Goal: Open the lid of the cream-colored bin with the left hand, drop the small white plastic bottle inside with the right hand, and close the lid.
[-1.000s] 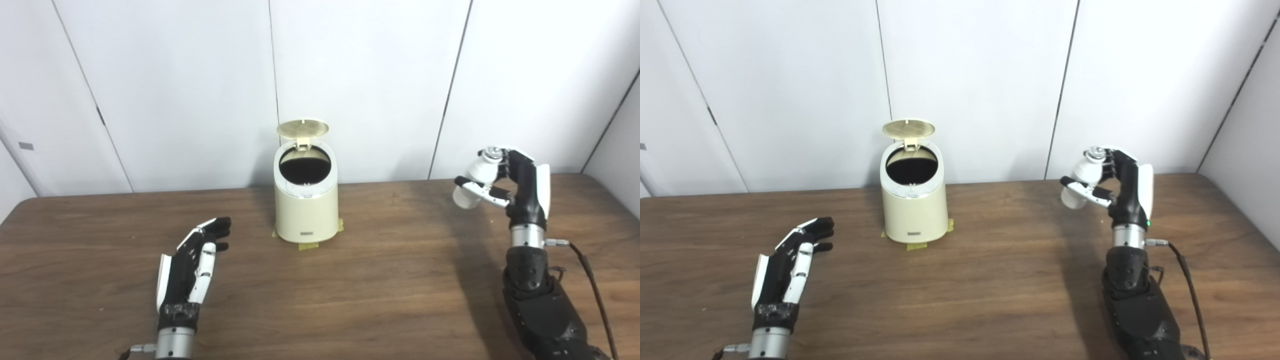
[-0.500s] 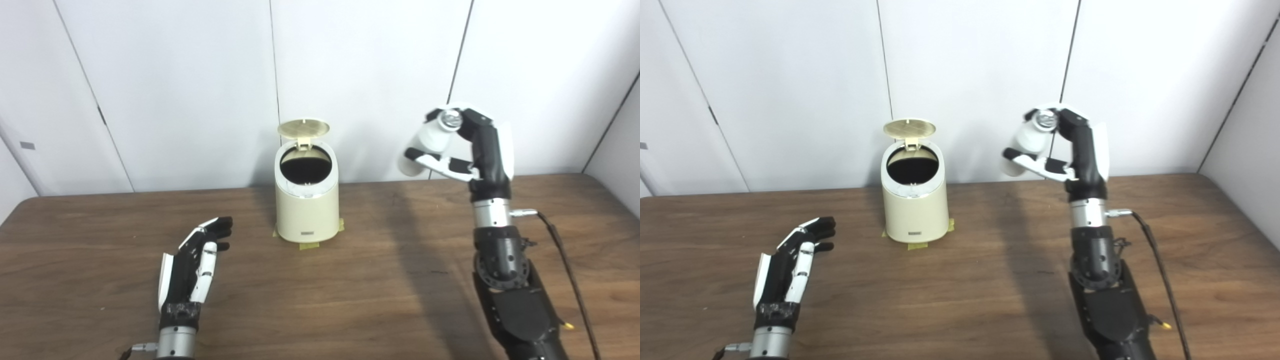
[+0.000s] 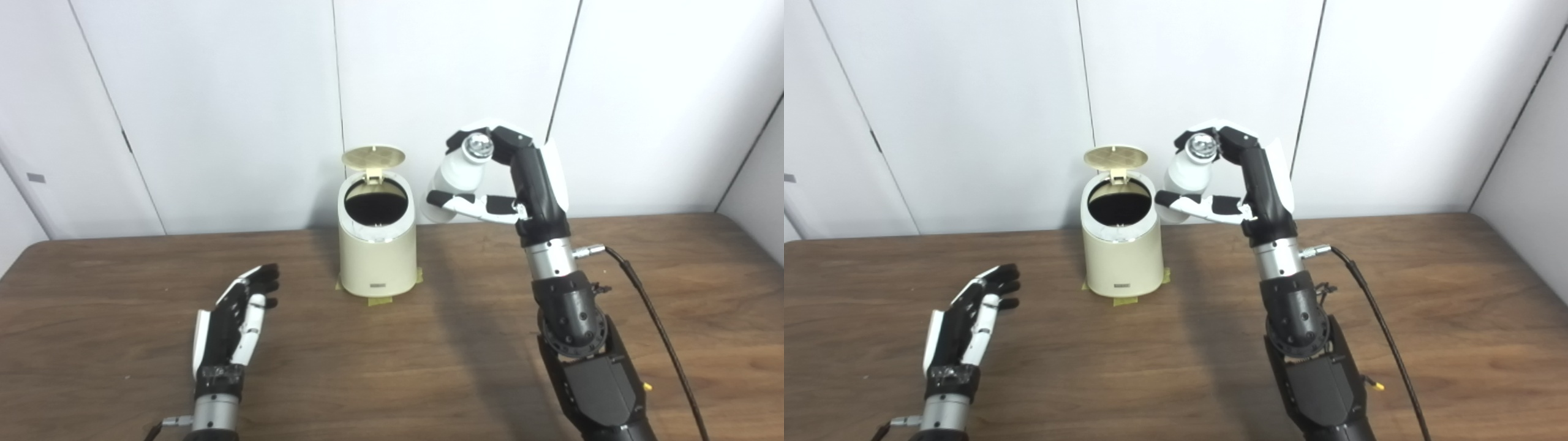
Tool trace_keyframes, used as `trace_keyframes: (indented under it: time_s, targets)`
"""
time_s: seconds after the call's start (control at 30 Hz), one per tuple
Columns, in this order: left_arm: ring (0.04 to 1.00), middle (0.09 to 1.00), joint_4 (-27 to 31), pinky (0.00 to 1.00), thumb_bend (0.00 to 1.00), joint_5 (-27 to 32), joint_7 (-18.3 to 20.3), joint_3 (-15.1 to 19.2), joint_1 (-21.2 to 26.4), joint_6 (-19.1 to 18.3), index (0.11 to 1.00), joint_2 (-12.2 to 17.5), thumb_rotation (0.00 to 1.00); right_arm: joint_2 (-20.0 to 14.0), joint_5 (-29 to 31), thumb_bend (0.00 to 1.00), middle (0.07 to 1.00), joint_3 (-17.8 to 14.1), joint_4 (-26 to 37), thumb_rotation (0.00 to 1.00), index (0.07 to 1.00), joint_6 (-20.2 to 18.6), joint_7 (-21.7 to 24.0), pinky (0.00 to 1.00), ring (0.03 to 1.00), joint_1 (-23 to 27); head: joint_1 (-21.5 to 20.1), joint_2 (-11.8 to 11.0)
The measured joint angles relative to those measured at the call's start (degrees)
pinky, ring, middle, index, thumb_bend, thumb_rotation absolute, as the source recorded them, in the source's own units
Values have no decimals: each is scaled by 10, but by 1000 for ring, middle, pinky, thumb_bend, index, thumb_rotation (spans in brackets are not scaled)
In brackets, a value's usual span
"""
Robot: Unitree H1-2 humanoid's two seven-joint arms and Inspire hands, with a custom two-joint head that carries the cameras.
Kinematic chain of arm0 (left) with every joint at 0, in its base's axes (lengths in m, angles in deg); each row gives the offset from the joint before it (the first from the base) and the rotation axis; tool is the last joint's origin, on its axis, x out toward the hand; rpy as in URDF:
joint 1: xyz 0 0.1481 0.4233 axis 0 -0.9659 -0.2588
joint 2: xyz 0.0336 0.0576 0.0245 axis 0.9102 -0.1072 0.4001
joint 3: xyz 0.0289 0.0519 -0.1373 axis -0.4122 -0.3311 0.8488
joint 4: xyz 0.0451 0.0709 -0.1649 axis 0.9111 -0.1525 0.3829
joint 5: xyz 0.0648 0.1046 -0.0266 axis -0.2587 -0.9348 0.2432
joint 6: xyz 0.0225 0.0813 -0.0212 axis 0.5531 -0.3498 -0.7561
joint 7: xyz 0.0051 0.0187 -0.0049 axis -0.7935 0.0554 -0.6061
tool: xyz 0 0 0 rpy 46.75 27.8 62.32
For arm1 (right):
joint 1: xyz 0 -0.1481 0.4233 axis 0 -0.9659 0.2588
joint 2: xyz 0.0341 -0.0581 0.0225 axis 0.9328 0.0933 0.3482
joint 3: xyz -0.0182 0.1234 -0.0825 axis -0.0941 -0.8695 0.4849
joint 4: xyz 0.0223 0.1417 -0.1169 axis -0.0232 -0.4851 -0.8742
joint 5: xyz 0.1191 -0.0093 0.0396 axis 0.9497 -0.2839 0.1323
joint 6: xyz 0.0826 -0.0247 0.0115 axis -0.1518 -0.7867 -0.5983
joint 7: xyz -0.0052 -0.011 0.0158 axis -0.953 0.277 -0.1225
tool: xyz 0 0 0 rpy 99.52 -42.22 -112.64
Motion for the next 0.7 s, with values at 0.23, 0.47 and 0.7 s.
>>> trace_keyframes:
  time_s: [0.23, 0.47, 0.7]
  targets:
    - [781, 784, 0, 720, 273, 4, 2, 0, 1, -6, 779, -5, 770, 13, -21, 514, 488, 18, -11, 0, 528, 7, 10, 328, 404, 11, 7, -3]
    - [778, 784, 1, 712, 277, -13, -2, -3, 1, -8, 780, -11, 790, 19, -36, 516, 495, 28, -70, 0, 509, 52, 7, 324, 412, 41, 10, -4]
    - [756, 764, 1, 681, 255, -27, -5, -5, 1, -8, 762, -17, 789, -4, -90, 516, 496, 94, -113, 0, 509, 86, -21, 325, 405, 57, 14, -4]
